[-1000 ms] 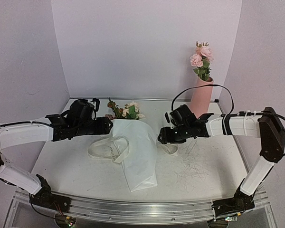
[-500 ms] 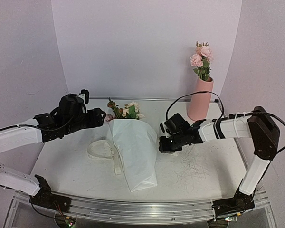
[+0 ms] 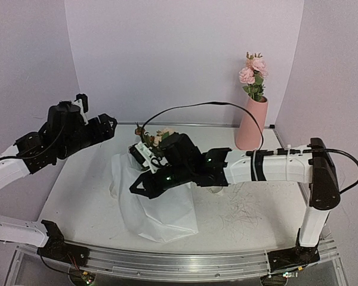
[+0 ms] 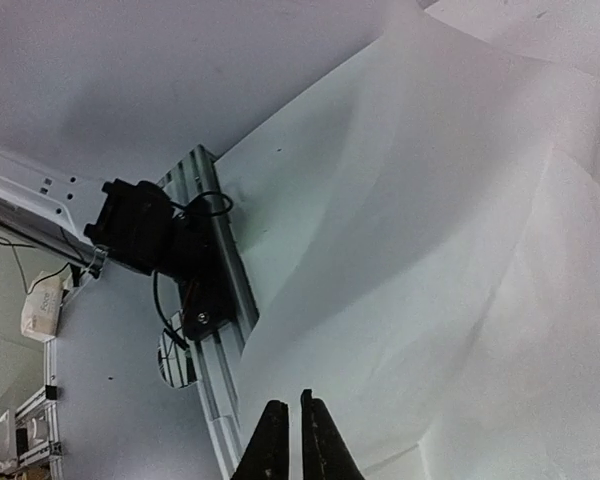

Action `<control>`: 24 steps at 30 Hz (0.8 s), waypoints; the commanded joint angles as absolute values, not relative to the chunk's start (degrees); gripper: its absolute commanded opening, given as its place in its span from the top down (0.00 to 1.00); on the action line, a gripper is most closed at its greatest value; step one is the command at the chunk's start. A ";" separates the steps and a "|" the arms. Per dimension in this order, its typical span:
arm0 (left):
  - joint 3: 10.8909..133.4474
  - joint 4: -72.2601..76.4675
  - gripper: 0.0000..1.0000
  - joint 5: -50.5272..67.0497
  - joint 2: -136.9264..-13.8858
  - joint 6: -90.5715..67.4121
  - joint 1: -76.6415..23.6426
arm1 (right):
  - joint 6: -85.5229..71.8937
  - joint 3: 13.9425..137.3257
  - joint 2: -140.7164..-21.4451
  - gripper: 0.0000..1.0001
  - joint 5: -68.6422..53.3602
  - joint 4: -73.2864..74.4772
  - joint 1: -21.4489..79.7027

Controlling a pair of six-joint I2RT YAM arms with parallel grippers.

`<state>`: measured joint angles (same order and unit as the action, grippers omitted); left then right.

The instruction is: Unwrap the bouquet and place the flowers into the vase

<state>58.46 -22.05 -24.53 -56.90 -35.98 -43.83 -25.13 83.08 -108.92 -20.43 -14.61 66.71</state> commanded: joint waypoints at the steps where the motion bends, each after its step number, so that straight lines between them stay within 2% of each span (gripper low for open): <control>1: 60.57 -25.45 0.15 -26.14 -55.66 -36.57 -43.75 | -22.05 85.10 -112.66 0.80 -24.17 -11.23 66.71; 4: 61.73 -28.65 0.12 -26.78 -56.83 -36.80 -43.78 | -21.51 83.61 -111.55 0.55 -16.94 -9.45 66.63; 8: 62.99 -32.29 0.12 -23.95 -60.49 -37.33 -43.77 | -20.72 84.27 -112.31 0.41 -7.42 -4.43 66.62; 16: 57.23 -34.95 0.12 -23.25 -64.88 -43.66 -41.88 | -21.30 88.08 -117.03 0.28 -0.63 -0.09 67.52; 18: 55.40 -34.90 0.12 -23.08 -64.33 -45.15 -40.33 | -21.22 89.54 -118.20 0.16 1.62 1.42 68.19; 19: 54.83 -34.89 0.12 -23.10 -64.05 -45.65 -39.65 | -21.08 90.18 -118.85 0.14 2.65 1.84 68.50; 24: 52.23 -34.73 0.13 -21.34 -62.52 -45.74 -35.27 | -20.37 94.74 -122.53 0.14 5.74 3.18 69.88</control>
